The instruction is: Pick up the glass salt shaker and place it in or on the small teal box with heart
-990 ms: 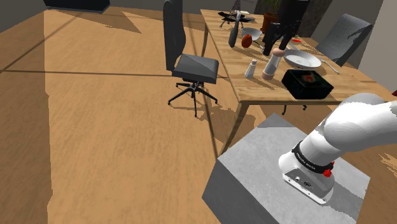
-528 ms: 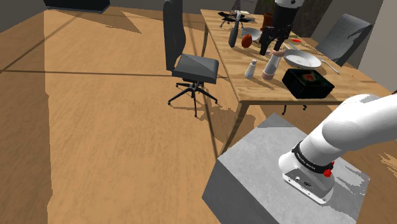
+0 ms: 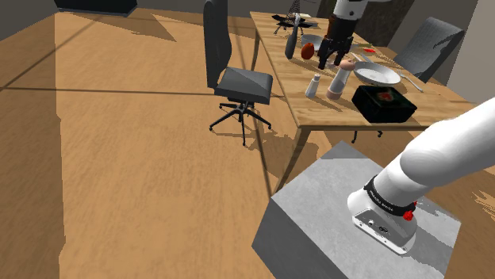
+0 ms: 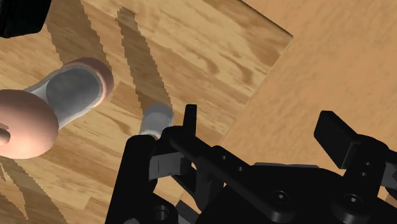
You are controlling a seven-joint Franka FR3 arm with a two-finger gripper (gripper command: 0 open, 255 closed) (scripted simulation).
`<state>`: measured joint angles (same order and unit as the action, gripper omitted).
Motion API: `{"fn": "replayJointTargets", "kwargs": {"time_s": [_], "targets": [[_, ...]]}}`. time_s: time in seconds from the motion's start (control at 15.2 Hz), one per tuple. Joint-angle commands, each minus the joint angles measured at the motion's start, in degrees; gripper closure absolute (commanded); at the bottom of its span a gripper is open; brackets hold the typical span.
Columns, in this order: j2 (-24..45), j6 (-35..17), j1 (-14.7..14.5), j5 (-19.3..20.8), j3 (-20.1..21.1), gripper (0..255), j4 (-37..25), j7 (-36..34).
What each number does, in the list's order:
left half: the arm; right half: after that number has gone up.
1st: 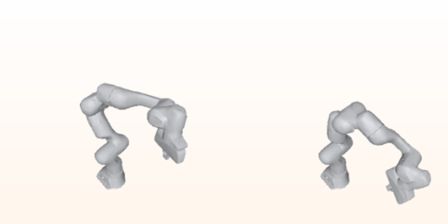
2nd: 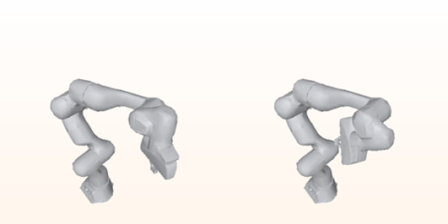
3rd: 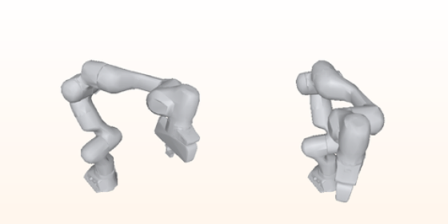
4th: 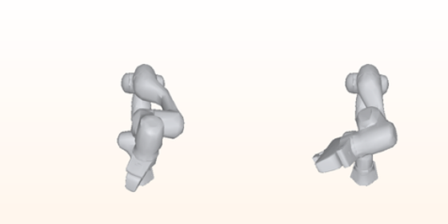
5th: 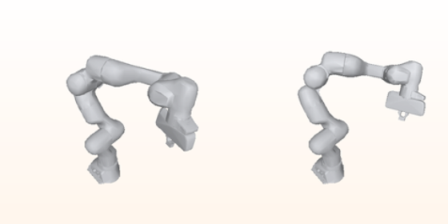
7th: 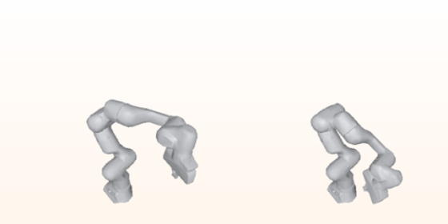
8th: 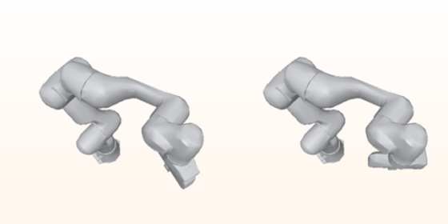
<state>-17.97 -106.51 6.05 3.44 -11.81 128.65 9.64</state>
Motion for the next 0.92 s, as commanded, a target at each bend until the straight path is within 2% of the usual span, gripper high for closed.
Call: {"fn": "replayJointTargets", "kwargs": {"time_s": [0.0, 0.66, 0.86], "targets": [[4.3, -1.4, 0.4, -0.7, -1.6, 0, -2.4, 2.3], [26.9, -4.0, 4.3, -8.0, -7.0, 0, -18.4, 14.4], [27.9, -5.4, 4.5, -8.4, -6.9, 0, -17.8, 14.8]]}}
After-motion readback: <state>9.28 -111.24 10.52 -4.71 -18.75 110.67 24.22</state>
